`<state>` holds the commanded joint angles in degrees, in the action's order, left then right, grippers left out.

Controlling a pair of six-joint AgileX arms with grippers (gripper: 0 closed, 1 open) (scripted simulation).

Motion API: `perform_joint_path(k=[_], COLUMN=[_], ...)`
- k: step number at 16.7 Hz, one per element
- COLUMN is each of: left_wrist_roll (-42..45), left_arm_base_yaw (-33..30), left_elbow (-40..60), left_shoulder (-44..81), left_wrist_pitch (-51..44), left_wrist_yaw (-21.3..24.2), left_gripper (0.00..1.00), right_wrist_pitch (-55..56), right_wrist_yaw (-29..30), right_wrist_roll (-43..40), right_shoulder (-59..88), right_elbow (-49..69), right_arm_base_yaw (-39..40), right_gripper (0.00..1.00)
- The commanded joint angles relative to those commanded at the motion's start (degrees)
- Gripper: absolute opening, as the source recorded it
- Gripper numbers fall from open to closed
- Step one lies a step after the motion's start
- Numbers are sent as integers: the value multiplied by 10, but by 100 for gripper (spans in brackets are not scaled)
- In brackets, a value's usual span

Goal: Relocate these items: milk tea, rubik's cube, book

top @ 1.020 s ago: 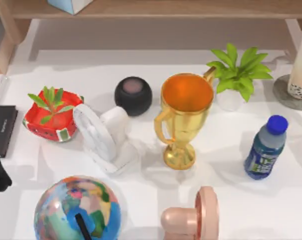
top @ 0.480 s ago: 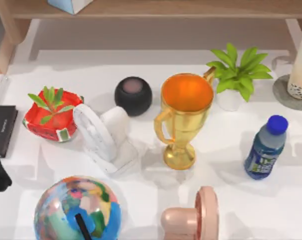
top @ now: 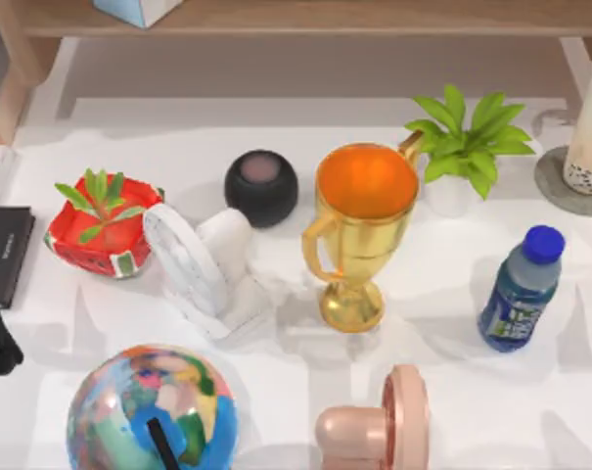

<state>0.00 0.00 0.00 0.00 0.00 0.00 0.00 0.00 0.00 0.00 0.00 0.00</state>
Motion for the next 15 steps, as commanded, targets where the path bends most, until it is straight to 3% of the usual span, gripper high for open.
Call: perform_joint_path(k=[8,15], left_wrist_roll=[-1,-2], left_arm_base_yaw=[18,97], left_elbow=[57,304], left_shoulder=[60,393], left_wrist_pitch=[24,128], left_wrist_yaw=[15,79], left_gripper=[100,100], right_wrist_pitch=[0,0], right_wrist_yaw=[0,0], right_wrist_roll=[0,0], right_shoulder=[0,0], right_elbow=[0,0], right_arm_base_yaw=[0,0], right_gripper=[100,100])
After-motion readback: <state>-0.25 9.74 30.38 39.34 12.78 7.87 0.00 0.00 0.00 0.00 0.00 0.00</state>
